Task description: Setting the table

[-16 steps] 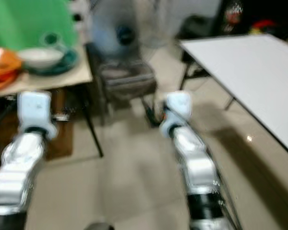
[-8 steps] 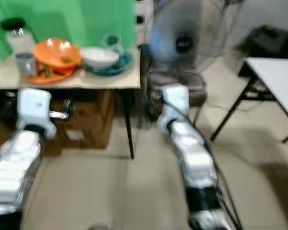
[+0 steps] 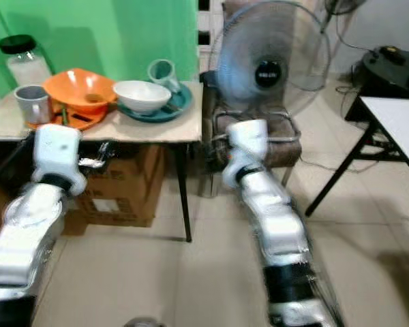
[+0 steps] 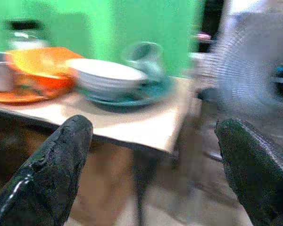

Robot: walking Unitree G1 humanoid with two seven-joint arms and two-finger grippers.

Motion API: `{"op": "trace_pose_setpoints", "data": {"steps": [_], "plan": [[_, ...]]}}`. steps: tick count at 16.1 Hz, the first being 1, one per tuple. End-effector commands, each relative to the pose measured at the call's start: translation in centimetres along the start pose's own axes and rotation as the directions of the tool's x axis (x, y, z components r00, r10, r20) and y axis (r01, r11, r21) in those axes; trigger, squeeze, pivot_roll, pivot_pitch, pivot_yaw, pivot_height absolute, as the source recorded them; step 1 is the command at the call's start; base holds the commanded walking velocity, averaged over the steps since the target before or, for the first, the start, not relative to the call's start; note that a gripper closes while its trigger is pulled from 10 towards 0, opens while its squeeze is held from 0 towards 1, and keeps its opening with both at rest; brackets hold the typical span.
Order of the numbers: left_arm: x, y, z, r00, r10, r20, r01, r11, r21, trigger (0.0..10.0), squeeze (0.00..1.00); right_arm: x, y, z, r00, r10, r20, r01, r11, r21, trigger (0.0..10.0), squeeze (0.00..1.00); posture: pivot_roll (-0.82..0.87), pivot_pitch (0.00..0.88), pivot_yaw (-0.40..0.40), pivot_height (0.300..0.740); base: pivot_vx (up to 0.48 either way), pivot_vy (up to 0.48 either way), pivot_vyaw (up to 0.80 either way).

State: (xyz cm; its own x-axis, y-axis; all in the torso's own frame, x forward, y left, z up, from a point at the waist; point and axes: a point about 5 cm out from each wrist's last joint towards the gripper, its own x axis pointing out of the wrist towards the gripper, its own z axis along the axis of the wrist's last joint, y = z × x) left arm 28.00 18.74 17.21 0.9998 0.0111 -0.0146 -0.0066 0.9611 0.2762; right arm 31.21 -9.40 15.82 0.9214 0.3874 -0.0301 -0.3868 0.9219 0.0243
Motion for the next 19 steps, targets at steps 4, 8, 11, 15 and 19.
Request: {"op": "trace_pose_setpoints", "data": {"steps": [4, 8, 11, 15, 19], "plan": [[0.0, -0.3, 0.5, 1.0, -0.019, 0.018, 0.019, 1.0, 0.005, 10.0, 0.0, 0.1, -0.8, 0.5, 1.0, -0.012, 0.019, 0.012, 1.0, -0.025, 10.0, 0.0, 0.18, 0.0, 0.032, 0.74, 0.386, 0.0, 0.0], [0.1, -0.5, 0.7, 0.999, -0.04, 0.026, 0.04, 0.999, 0.008, 10.0, 0.0, 0.2, -0.9, 0.9, 0.999, -0.024, 0.046, 0.022, 0.999, 0.043, 10.0, 0.0, 0.18, 0.0, 0.036, 0.74, 0.385, 0.0, 0.8], [-0.1, -1.1, 0.7, 0.998, -0.064, 0.026, 0.064, 0.998, -0.001, 10.0, 0.0, 0.2, -1.3, 1.0, 0.996, -0.064, 0.054, 0.059, 0.994, 0.094, 10.0, 0.0, 0.18, 0.0, 0.038, 0.74, 0.386, 0.0, 0.0], [-1.9, -0.5, 0.3, 1.0, -0.029, 0.003, 0.029, 0.999, 0.016, 10.0, 0.0, 0.4, 0.5, 0.7, 0.996, 0.065, 0.069, -0.074, 0.988, 0.133, 10.0, 0.0, 0.3, 0.0, -0.041, 0.74, 0.381, 0.0, 0.0], [-3.2, 0.6, 0.5, 1.0, -0.004, 0.002, 0.004, 0.999, 0.055, 10.0, 0.0, 1.3, 1.7, 1.3, 0.99, 0.073, 0.121, -0.088, 0.989, 0.121, 10.0, 0.0, 0.33, 0.0, -0.049, 0.74, 0.382, 0.0, 0.0]]}}
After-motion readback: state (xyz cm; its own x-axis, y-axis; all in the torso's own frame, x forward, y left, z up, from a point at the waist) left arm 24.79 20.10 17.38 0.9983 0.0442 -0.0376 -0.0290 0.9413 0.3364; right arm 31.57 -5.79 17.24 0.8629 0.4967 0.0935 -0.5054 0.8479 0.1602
